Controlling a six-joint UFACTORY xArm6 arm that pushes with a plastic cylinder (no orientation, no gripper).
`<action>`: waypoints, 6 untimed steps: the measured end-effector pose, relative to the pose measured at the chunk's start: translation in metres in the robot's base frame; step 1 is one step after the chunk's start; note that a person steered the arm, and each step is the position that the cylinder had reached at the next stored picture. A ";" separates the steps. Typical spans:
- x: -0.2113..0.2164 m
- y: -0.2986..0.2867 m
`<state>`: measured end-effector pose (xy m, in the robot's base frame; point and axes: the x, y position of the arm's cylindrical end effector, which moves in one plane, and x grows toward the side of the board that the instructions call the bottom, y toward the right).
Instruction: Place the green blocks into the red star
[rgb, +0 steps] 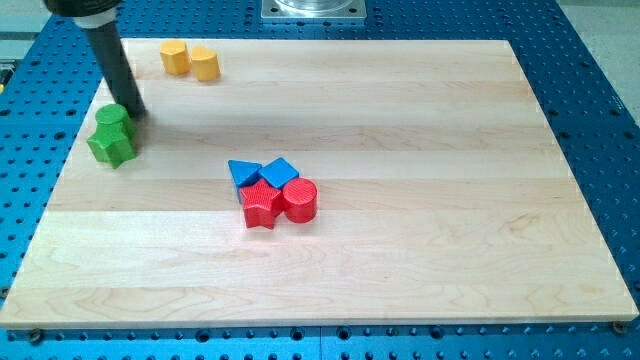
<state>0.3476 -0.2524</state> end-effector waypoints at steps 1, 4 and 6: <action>0.038 -0.011; 0.101 -0.053; 0.138 0.029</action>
<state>0.4856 -0.2232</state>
